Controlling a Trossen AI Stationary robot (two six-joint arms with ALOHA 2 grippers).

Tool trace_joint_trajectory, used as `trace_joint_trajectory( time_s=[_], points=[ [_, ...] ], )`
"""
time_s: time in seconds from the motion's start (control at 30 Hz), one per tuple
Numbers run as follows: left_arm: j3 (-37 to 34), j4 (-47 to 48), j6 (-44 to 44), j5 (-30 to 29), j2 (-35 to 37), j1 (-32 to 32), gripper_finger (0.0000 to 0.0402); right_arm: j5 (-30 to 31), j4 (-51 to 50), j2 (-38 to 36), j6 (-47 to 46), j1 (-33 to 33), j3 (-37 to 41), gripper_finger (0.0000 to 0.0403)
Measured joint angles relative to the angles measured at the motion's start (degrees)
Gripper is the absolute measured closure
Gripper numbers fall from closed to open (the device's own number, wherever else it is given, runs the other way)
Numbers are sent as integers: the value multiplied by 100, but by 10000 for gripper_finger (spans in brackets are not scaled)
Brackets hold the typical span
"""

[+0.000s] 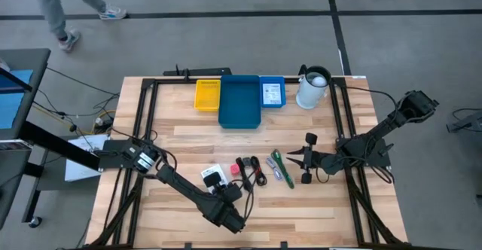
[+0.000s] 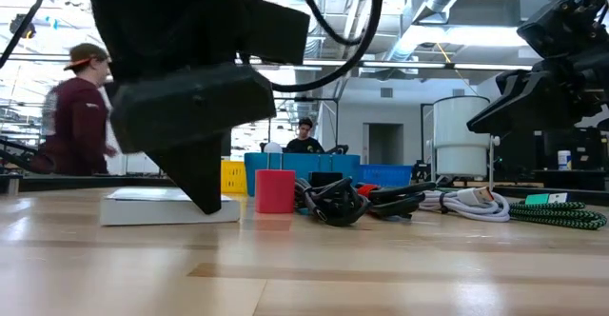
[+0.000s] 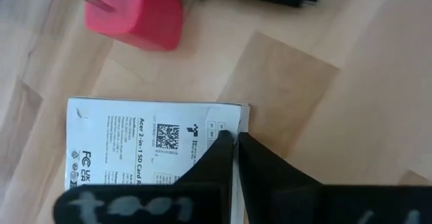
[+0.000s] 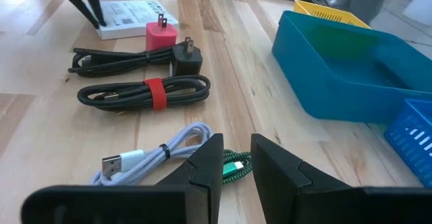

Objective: Pick and place items into bin
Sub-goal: Put the white card reader box into the blue bin

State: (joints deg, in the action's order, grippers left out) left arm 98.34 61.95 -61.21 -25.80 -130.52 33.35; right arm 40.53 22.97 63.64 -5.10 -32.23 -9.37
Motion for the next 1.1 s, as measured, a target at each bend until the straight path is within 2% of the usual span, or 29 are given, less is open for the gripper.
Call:
trace_joint_trajectory(
  time_s=[0.3, 0.5, 0.7, 1.1],
  points=[
    [57, 63, 20, 20, -5, 41, 400, 0, 2, 0, 2, 0, 0, 332],
    [373, 543, 1, 25, -38, 131, 400, 0, 11, 0, 4, 0, 0, 332],
    [700, 1080, -70, -250, -35, 177, 400, 0, 17, 0, 5, 0, 0, 332],
    [877, 1255, -74, -360, -24, 179, 401, -1, 46, 0, -35, 0, 0, 332]
  ],
)
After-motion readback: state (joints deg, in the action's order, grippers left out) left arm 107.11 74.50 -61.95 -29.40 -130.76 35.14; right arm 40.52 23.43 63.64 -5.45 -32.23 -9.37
